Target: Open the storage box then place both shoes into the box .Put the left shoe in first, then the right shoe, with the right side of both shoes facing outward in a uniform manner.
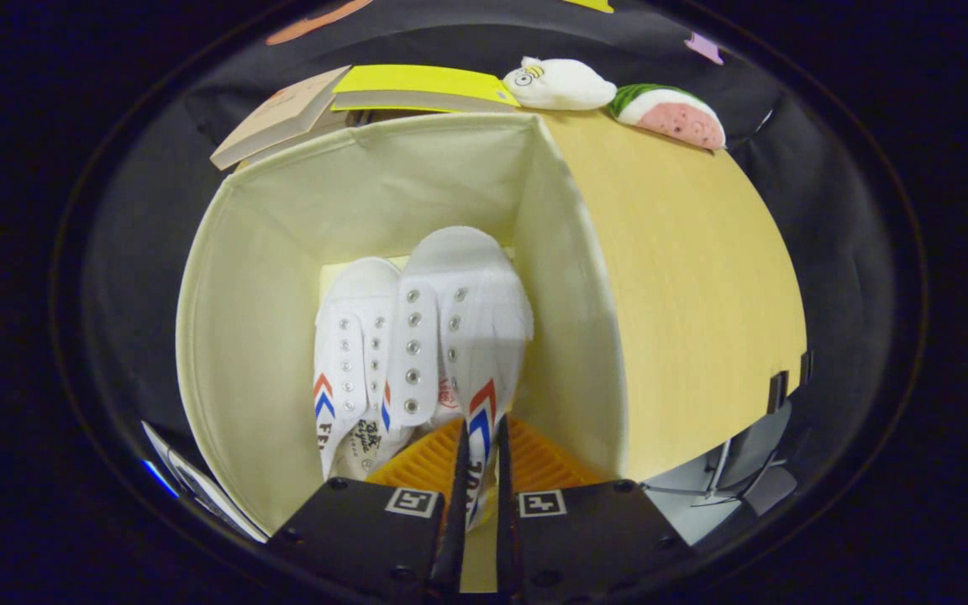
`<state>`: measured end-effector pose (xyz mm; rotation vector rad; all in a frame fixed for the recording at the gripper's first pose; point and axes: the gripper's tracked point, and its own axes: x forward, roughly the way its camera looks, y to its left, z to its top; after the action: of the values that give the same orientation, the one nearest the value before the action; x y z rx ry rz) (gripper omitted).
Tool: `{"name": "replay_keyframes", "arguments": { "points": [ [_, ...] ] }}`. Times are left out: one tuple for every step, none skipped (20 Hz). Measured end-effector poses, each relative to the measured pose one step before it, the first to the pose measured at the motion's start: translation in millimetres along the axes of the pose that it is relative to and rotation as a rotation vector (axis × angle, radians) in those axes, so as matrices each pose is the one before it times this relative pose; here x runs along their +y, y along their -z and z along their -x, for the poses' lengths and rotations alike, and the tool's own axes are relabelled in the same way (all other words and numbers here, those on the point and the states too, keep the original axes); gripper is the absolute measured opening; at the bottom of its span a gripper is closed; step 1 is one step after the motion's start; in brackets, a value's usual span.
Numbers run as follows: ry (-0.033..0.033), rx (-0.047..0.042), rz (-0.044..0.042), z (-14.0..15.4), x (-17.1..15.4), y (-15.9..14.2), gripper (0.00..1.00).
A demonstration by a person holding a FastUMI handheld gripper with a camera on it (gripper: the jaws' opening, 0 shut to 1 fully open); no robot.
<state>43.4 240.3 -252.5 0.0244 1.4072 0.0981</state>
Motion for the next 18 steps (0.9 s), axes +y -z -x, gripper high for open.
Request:
{"name": "replay_keyframes", "arguments": {
  "points": [
    [-0.00084, -0.00176, 0.01298, 1.44, 2.08, 1.02, 0.25],
    [-0.00534, -0.02094, 0.01644, 7.94, 2.28, -0.33, 0.36],
    [0.01177, -0.03345, 0.01840, 11.28, -0.63, -3.35, 0.39],
    [0.00453, -0.03828, 0.01780, 3.72, -0.33, -1.71, 0.49],
    [-0.01277, -0.03465, 0.01237, 7.21, 1.59, -1.73, 0.59],
    [-0.02068, -0.03828, 0.00733, 12.28, 2.81, -3.36, 0.69],
    [-0.00215, -0.04589, 0.00253, 11.52, -3.37, -5.39, 0.72],
    [-0.01185, -0.05084, 0.00342, 9.69, -2.48, -3.12, 0.81],
    [-0.00579, -0.05273, 0.00871, 15.24, -4.10, -6.70, 0.84],
    [-0.00180, -0.05699, 0.00694, 11.51, -5.51, -6.54, 0.85],
    [-0.00127, -0.06080, 0.00016, 12.32, -7.09, -7.84, 0.85],
    [-0.00065, -0.06549, -0.00162, 12.54, -7.08, -11.33, 0.87],
    [0.00278, -0.07185, -0.00123, 15.04, -9.35, -11.73, 0.88],
    [0.00694, -0.07788, -0.00143, 14.59, -10.23, -13.72, 0.89],
    [0.01332, -0.07567, -0.00487, 14.51, -10.80, -14.32, 0.91],
    [0.01426, -0.07255, -0.01104, 13.57, -12.72, -13.95, 0.92],
    [0.01168, -0.06263, -0.01242, 14.99, -10.19, -13.96, 0.93],
    [0.01939, -0.05429, -0.00965, 10.50, -13.46, -10.91, 1.00]
  ]
}}
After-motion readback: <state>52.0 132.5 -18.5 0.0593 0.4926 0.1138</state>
